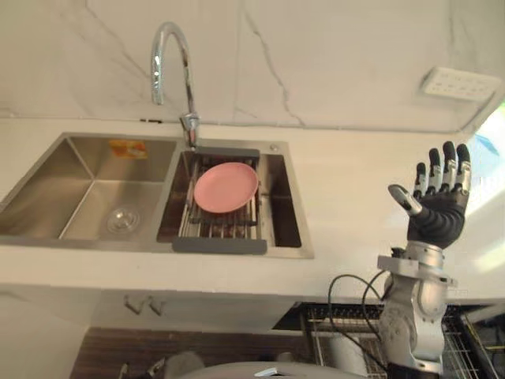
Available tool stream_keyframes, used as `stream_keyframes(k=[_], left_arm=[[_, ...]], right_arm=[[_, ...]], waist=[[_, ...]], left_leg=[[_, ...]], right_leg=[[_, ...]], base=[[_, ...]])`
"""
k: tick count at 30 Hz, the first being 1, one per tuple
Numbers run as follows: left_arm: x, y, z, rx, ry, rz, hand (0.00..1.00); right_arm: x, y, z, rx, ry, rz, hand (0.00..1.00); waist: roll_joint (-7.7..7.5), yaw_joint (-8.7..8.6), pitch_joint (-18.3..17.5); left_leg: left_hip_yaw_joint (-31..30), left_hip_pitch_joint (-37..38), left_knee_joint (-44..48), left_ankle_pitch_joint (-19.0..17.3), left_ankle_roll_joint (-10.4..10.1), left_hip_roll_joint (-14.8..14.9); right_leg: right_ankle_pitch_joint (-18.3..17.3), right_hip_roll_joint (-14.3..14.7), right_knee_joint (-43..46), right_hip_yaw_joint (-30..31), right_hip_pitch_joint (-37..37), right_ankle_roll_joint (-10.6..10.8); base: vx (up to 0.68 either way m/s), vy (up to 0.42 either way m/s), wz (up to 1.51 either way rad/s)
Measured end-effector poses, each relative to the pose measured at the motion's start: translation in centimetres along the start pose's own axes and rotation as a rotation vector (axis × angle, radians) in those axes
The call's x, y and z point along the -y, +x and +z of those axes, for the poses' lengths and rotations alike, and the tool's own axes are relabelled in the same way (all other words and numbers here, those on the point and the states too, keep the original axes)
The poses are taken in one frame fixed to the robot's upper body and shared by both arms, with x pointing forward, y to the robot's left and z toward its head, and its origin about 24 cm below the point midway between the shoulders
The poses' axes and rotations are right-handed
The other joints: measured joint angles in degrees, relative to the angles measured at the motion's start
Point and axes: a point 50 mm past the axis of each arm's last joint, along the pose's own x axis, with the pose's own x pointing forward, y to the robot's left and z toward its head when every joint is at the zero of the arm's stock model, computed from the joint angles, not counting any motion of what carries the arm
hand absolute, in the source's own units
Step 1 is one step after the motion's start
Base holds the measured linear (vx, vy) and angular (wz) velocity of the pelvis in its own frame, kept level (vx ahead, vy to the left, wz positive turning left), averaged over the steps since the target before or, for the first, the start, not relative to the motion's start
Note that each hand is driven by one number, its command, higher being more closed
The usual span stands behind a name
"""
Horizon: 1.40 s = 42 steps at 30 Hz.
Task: Walk over to the sink, pick up the cup, carry it to the dishwasher, place the cup inside the dishwasher, then close the dishwasher door
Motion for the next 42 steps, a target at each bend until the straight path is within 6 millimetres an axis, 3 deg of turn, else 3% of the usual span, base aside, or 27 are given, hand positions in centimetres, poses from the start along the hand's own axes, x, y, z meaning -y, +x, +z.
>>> stream_keyframes(k=[1, 3, 6, 7, 8, 13, 20, 23, 26, 33, 42], left_arm=[[0.2, -0.2, -0.2, 0.0, 0.013, -0.006, 0.0], [-0.2, -0.5, -1.0, -0.021, 0.023, 0.007, 0.0], [-0.2, -0.1, -0.2, -0.001, 0.018, 0.013, 0.0], [-0.3, 0.2, 0.5, 0.02, 0.018, 0.012, 0.0], [-0.3, 1.2, 2.7, 0.094, 0.05, -0.01, 0.0], [-0.3, 1.2, 2.7, 0.095, 0.049, -0.01, 0.0], [-0.6, 1.3, 2.7, 0.074, -0.018, -0.008, 0.0], [-0.8, 1.3, 2.6, 0.072, -0.019, -0.005, 0.0], [-1.5, 1.8, 3.1, 0.079, -0.047, 0.016, 0.0], [-1.9, 2.1, 3.1, 0.049, -0.044, 0.021, 0.0], [-1.9, 2.1, 2.7, 0.027, -0.009, -0.007, 0.0]], right_arm=[[-0.2, -0.1, -0.2, -0.015, -0.01, 0.023, 0.0], [-0.4, -0.4, -0.3, -0.029, -0.05, 0.039, 0.0], [-0.1, 0.0, 0.1, -0.015, -0.108, 0.068, 0.0], [-0.1, 0.1, 0.2, -0.008, -0.107, 0.072, 0.0], [-0.2, 0.4, -0.7, -0.054, -0.1, 0.132, 0.0], [-0.2, 0.4, -0.7, -0.053, -0.1, 0.132, 0.0], [-1.1, 0.3, -1.2, -0.085, -0.127, 0.18, 0.0], [-2.9, 0.2, -1.9, -0.106, -0.25, 0.29, 0.0], [-4.9, -0.3, -2.5, -0.096, -0.494, 0.44, 0.0], [-6.8, -1.0, -3.1, -0.043, -0.902, 0.684, 0.0], [-9.3, -0.4, -3.4, 0.04, -1.141, 0.873, 0.0]], waist=[[1.66, 0.49, 0.2], [1.51, 0.11, -0.2], [0.26, -0.43, -0.2], [-0.01, -0.43, -0.1], [-0.25, -1.03, 0.5], [-0.24, -0.86, 0.5], [-1.72, 0.24, 0.2], [-2.71, 0.69, -0.3], [-4.12, 0.69, -1.2], [-4.28, 0.78, -2.0], [-4.91, 0.92, -3.4]], left_leg=[[-1.7, 0.1, -7.2, 5.1, -2.7, -1.4], [-1.0, 1.6, -10.8, 7.1, -1.9, -3.3], [0.2, 3.9, -17.0, 11.2, -0.6, -6.0], [0.4, 4.4, -18.5, 12.0, -0.4, -6.7], [0.9, 6.6, -22.4, 13.1, -0.5, -7.1], [0.7, 6.2, -23.0, 13.1, -0.5, -7.1], [2.5, 7.7, -27.5, 15.7, -0.6, -7.0], [3.3, 8.4, -28.0, 15.7, -0.7, -6.9], [3.4, 8.6, -28.1, 15.7, -0.7, -6.9], [4.6, 9.9, -28.5, 15.0, -1.7, -6.7], [4.9, 10.3, -30.4, 16.9, -1.5, -6.4]], right_leg=[[-0.3, 0.1, 0.0, 0.5, -0.2, 1.2], [1.4, -1.1, -2.6, 1.6, 1.3, 2.5], [3.7, -3.1, -5.6, 1.8, 1.6, 4.2], [4.5, -3.3, -6.8, 1.9, 1.9, 4.5], [5.9, -3.1, -10.3, 1.9, 3.4, 4.8], [5.9, -3.4, -10.3, 1.6, 3.3, 4.8], [5.5, -4.3, -10.3, -1.5, 3.2, 5.2], [5.4, -4.6, -10.1, -3.1, 3.3, 5.4], [5.3, -4.6, -10.1, -3.6, 3.5, 5.6], [5.3, -4.5, -10.5, -3.6, 5.3, 5.6], [5.6, -4.0, -11.6, -4.4, 5.1, 5.4]], base=[[0.02, 0.115, -0.33], [0.1, 0.135, -0.19], [0.15, 0.099, 0.0], [0.1, 0.035, -0.03], [0.05, 0.023, -0.02], [-0.01, 0.0, 0.01], [0.02, -0.009, 0.13], [0.02, 0.001, -0.07], [0.01, -0.002, -0.01], [-0.05, -0.007, -0.02], [-0.01, -0.012, 0.04]])
